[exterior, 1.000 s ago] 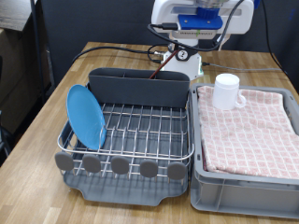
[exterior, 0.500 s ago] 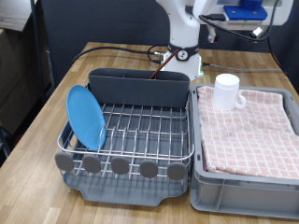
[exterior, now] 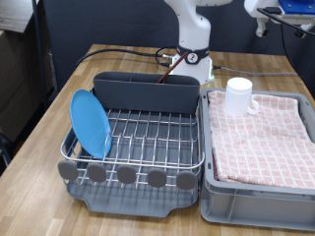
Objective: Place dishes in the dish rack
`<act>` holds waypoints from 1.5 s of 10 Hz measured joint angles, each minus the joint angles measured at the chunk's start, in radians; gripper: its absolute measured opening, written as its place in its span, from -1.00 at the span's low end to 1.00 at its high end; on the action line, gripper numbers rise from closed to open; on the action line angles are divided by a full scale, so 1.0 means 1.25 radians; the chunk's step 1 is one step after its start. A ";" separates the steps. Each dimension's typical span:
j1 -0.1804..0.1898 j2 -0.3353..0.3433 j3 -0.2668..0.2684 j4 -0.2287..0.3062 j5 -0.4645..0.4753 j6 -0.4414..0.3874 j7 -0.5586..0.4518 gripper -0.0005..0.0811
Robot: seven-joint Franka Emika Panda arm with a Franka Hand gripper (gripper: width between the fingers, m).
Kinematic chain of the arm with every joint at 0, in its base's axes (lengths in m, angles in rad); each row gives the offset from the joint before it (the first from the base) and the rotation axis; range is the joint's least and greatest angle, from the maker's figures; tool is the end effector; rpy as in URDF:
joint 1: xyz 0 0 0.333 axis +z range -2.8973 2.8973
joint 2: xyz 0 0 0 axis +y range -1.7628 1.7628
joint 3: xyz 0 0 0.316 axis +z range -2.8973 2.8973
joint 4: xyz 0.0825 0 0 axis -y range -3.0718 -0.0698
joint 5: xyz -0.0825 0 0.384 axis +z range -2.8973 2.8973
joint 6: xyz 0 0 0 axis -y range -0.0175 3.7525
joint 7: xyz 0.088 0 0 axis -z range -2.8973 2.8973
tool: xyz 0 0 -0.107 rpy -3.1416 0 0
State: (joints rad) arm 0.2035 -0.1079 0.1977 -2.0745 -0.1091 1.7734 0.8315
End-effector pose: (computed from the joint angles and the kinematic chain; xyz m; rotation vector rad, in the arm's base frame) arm 0.4635 0.1887 0.4618 2.8650 -0.5823 -0.1279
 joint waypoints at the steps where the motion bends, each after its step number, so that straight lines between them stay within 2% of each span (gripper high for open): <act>1: 0.000 0.001 0.011 -0.004 -0.008 -0.023 0.000 0.98; 3: 0.000 0.004 0.017 -0.036 -0.013 -0.024 -0.032 0.98; 7: 0.000 0.007 0.018 -0.137 -0.017 0.066 -0.137 0.98; 10: 0.000 0.011 0.022 -0.187 -0.010 0.121 -0.209 0.98; 12: 0.000 0.015 0.022 -0.180 -0.014 0.103 -0.202 0.98; 15: 0.000 0.070 0.039 -0.138 -0.015 0.107 -0.204 0.98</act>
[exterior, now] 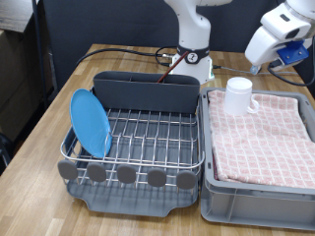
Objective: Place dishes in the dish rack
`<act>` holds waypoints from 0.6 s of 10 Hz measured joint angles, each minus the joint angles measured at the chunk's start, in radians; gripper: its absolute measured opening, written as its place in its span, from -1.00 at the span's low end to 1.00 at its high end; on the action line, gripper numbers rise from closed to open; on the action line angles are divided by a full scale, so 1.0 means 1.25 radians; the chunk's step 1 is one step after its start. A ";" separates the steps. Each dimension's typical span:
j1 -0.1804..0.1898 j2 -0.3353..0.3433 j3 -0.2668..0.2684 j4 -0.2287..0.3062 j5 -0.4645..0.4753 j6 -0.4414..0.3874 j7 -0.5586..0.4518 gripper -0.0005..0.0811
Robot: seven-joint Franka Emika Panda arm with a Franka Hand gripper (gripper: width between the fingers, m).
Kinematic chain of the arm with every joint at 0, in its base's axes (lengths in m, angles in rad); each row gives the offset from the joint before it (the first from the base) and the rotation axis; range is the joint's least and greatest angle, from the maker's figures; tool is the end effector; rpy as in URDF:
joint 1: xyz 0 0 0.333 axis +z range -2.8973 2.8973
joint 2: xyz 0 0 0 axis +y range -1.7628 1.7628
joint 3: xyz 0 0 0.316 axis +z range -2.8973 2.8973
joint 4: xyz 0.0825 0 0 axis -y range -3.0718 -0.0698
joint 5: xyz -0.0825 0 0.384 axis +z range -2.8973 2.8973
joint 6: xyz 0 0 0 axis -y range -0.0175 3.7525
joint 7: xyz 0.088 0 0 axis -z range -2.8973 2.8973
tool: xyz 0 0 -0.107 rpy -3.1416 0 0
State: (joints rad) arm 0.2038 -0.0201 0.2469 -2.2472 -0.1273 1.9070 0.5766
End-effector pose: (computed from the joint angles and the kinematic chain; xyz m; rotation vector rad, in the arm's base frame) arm 0.4369 0.2013 0.3526 2.8632 -0.0934 -0.3203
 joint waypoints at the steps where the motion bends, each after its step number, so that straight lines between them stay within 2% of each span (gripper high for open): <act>1: 0.000 0.024 0.007 0.011 0.000 0.009 0.000 0.98; 6: 0.000 0.111 0.027 0.025 -0.042 0.043 0.033 0.98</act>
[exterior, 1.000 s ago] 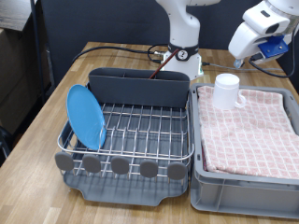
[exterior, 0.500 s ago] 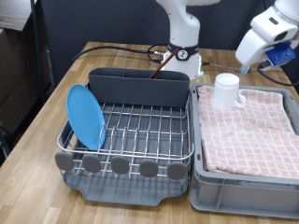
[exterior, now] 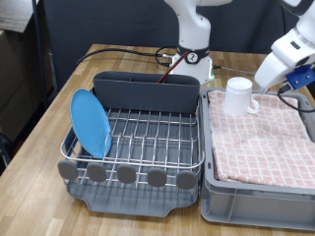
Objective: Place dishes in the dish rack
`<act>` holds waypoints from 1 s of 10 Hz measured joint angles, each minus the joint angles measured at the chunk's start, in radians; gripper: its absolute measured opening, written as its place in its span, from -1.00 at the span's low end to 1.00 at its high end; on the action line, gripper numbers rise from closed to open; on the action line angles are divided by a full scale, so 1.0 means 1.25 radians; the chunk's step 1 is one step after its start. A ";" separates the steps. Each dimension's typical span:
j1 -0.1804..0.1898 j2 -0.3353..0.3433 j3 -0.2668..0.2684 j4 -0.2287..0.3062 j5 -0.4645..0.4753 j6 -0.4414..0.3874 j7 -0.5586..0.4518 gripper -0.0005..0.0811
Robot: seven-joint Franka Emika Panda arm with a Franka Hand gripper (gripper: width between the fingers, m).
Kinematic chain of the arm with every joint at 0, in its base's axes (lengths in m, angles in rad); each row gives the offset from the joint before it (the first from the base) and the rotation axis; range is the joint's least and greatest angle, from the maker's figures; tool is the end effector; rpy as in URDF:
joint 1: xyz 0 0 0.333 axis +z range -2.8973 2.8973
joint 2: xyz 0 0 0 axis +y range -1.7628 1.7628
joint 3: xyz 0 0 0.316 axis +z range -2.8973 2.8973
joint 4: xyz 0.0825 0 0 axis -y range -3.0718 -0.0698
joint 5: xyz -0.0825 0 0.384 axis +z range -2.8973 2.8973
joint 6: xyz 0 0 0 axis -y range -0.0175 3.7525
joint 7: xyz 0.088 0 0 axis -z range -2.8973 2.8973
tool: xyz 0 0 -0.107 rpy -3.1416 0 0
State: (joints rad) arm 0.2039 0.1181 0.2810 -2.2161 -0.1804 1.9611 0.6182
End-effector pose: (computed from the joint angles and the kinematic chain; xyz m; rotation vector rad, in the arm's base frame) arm 0.4455 0.2215 0.3022 2.8262 -0.0414 -0.3560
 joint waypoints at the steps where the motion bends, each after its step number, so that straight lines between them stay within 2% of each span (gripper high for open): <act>1: 0.000 0.012 0.001 -0.002 -0.014 0.008 0.002 0.98; 5: 0.000 0.035 0.000 -0.029 -0.048 0.039 0.002 0.98; 10: -0.001 0.035 -0.011 -0.092 -0.062 0.099 -0.003 0.98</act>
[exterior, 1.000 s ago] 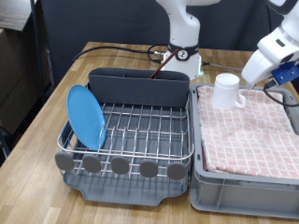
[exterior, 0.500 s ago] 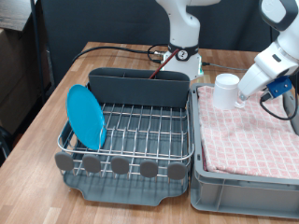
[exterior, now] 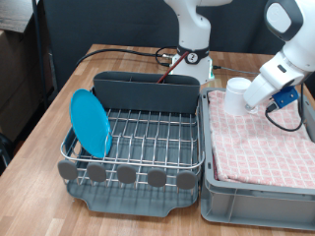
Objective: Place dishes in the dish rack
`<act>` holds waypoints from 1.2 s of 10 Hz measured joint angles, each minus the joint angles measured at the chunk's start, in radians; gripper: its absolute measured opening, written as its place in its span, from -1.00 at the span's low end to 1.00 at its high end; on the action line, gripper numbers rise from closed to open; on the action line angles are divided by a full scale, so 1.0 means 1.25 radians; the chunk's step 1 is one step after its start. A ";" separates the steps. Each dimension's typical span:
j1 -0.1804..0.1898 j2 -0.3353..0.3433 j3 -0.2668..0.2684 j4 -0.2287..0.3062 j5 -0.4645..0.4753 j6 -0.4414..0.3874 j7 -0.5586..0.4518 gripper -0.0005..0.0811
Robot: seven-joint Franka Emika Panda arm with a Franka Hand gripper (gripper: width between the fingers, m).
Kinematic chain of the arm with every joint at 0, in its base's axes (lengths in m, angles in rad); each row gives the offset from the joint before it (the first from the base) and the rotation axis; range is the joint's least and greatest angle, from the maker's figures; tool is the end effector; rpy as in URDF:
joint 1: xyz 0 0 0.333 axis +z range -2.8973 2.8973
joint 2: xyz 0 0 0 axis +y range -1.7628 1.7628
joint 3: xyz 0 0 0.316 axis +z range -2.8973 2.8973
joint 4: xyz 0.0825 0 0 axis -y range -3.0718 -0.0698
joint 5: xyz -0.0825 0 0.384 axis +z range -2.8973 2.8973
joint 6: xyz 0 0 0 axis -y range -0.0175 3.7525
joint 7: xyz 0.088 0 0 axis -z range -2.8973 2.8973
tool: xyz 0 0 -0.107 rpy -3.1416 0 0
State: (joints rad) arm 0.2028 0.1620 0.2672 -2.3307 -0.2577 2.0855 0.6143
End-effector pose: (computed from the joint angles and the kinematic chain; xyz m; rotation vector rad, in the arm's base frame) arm 0.4242 0.2036 0.2455 2.7832 0.0468 -0.3666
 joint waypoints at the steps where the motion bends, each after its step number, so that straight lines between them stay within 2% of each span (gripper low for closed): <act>1: 0.000 0.000 -0.003 -0.012 -0.007 0.012 0.000 0.98; 3: 0.000 0.000 -0.006 -0.031 -0.019 0.034 0.000 0.98; 4: 0.000 0.000 -0.007 -0.036 -0.020 0.041 0.000 0.74; 5: 0.000 0.000 -0.008 -0.040 -0.020 0.047 0.000 0.74; 7: 0.000 -0.001 -0.010 -0.046 -0.020 0.058 0.000 -0.10; 8: 0.000 -0.002 -0.012 -0.046 -0.020 0.058 0.000 -0.10; 9: 0.000 -0.002 -0.014 -0.045 -0.019 0.058 0.000 -0.52; 10: 0.000 -0.003 -0.015 -0.043 -0.017 0.057 0.000 -0.82; 12: 0.000 -0.004 -0.016 -0.024 0.000 0.025 0.000 -0.81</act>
State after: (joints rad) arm 0.2026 0.1568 0.2470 -2.3604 -0.2576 2.1168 0.6138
